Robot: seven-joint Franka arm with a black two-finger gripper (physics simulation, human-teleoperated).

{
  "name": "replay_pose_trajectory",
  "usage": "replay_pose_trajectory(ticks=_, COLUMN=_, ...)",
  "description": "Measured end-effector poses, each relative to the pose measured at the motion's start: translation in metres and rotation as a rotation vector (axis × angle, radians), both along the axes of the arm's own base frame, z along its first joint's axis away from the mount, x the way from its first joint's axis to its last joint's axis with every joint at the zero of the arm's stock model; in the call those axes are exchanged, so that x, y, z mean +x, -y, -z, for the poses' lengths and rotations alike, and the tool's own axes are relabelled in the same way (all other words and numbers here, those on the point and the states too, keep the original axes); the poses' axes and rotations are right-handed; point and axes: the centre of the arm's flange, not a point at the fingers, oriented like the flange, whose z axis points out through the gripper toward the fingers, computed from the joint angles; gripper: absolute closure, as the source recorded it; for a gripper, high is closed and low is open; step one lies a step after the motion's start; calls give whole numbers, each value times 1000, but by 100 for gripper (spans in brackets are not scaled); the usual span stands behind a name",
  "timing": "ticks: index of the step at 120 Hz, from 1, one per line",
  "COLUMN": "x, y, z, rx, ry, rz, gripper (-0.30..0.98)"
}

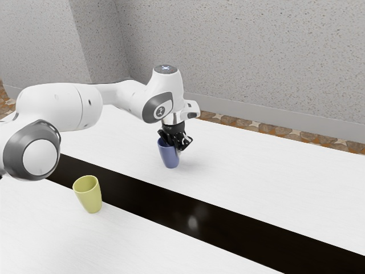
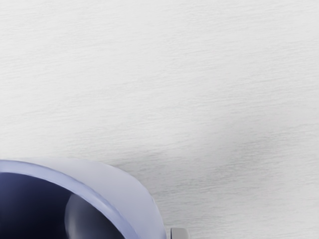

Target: Place the right cup onto the left cup

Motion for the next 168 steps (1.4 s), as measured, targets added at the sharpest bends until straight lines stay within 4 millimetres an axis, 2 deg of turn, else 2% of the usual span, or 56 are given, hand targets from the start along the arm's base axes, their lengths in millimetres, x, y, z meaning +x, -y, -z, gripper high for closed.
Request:
replay_pose_trajectory(ticks=24, x=0, y=0, z=-1, rx=2, ry=2, rz=1, gripper=77)
replay_pose_trajectory(ticks=36, x=-1, y=2, z=-14, rx=5, ry=18, rz=2, gripper=77)
replay_pose_trajectory(ticks=49, x=-4, y=4, z=-46, rx=12, ry=53, rz=4, gripper=78)
replay_pose_trajectory(ticks=64, x=-24, y=9, z=-90, rx=29, ry=78, rz=13, gripper=78)
replay_pose_trajectory(ticks=89, x=-75, y=13, z=-176, rx=72, ry=115, rz=6, gripper=78)
replay_pose_trajectory(ticks=105, x=-117, y=0, z=-209, rx=100, ry=97, rz=-35, gripper=78)
replay_pose_trajectory(ticks=119, x=-154, y=-12, z=-216, rx=113, ry=59, rz=-76, gripper=78)
replay_pose_trajectory(ticks=130, x=-174, y=-23, z=-216, rx=119, ry=36, rz=-108, gripper=78)
replay_pose_trajectory(ticks=148, x=-199, y=-42, z=-205, rx=117, ry=-4, rz=-160, gripper=78)
replay_pose_trajectory(ticks=168, x=-213, y=-74, z=-188, rx=110, ry=-36, rz=-229, gripper=78)
